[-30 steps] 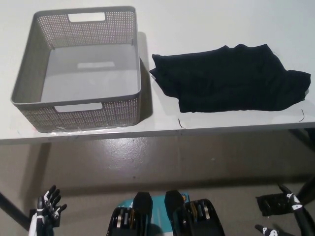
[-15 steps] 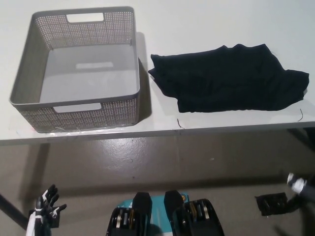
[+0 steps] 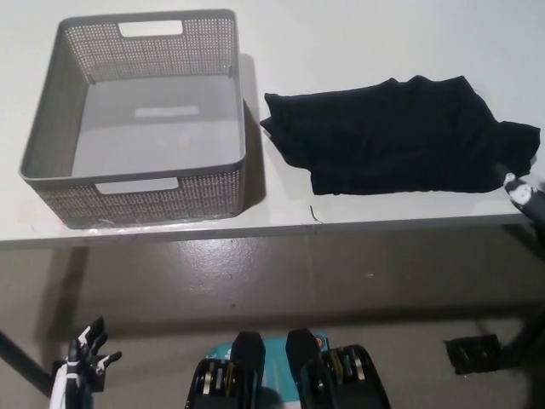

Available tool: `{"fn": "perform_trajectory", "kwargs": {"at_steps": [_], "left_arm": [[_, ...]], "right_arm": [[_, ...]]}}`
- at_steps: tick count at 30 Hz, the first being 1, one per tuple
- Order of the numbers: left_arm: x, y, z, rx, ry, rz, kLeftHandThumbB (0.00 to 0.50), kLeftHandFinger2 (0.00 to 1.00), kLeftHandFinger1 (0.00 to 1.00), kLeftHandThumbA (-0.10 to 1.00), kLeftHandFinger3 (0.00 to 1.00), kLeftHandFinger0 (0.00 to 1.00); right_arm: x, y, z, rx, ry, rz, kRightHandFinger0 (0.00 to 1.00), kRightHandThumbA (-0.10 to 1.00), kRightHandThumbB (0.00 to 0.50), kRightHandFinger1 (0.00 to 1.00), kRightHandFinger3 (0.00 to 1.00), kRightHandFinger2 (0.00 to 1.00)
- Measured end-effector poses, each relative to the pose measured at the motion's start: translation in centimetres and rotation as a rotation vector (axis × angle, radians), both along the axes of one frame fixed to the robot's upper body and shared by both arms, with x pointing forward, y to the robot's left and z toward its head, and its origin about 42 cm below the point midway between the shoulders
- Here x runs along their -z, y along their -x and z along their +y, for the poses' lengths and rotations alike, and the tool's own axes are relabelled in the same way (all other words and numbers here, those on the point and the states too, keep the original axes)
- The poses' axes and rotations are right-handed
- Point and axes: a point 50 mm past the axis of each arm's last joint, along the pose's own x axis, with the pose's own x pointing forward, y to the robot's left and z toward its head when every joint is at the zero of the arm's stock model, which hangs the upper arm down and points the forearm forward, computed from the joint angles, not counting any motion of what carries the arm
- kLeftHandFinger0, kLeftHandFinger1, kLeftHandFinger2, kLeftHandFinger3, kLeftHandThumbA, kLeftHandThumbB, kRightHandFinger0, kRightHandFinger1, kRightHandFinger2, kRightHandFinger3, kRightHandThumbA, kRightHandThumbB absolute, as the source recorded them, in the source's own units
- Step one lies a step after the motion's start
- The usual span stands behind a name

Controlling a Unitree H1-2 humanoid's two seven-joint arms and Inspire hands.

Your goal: Use the right hand to pick up a t shirt on the right hand side and place it into a contianer on the left side

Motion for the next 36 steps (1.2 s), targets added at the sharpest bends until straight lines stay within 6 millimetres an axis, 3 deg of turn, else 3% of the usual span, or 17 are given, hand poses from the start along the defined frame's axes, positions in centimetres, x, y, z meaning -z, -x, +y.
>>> {"fn": "perform_trajectory", "kwargs": {"at_steps": [4, 12, 19, 22, 24, 33, 36], "left_arm": [[0.0, -0.1, 0.0, 0.019, -0.023, 0.004, 0.356, 0.98, 0.97, 1.0, 0.94, 0.86], [-0.4, -0.8, 0.1, 0.029, -0.042, -0.011, 0.382, 0.99, 0.97, 1.0, 0.95, 0.85], [-0.5, -0.9, -0.1, 0.038, -0.045, -0.014, 0.351, 1.0, 0.98, 1.0, 0.97, 0.86], [-0.5, -0.9, 0.0, 0.041, -0.048, -0.016, 0.337, 1.0, 0.97, 1.0, 0.98, 0.82], [-0.5, -0.8, 0.0, 0.042, -0.05, -0.015, 0.359, 0.99, 0.96, 1.0, 0.98, 0.79], [-0.6, -0.9, 0.1, 0.047, -0.061, -0.014, 0.35, 0.99, 0.95, 1.0, 0.97, 0.77], [-0.6, -1.0, 0.1, 0.048, -0.061, -0.016, 0.354, 0.99, 0.96, 1.0, 1.0, 0.77]], "right_arm": [[-0.1, -0.9, 0.1, -0.001, 0.018, 0.048, 1.0, 0.89, 0.488, 1.0, 1.0, 1.0], [-1.9, -2.6, 0.8, -0.04, 0.086, 0.159, 1.0, 0.86, 0.449, 1.0, 1.0, 1.0], [-3.1, -4.0, 2.5, -0.083, 0.15, 0.203, 1.0, 0.87, 0.479, 1.0, 1.0, 1.0], [-2.8, -4.6, 3.1, -0.094, 0.171, 0.231, 1.0, 0.9, 0.495, 1.0, 1.0, 1.0], [-2.6, -4.8, 3.3, -0.098, 0.181, 0.244, 1.0, 0.92, 0.5, 1.0, 1.0, 1.0], [-1.5, -6.0, 4.0, -0.1, 0.23, 0.298, 1.0, 0.9, 0.463, 1.0, 1.0, 1.0], [-1.3, -6.5, 4.5, -0.106, 0.245, 0.31, 1.0, 0.93, 0.472, 1.0, 1.0, 1.0]]}}
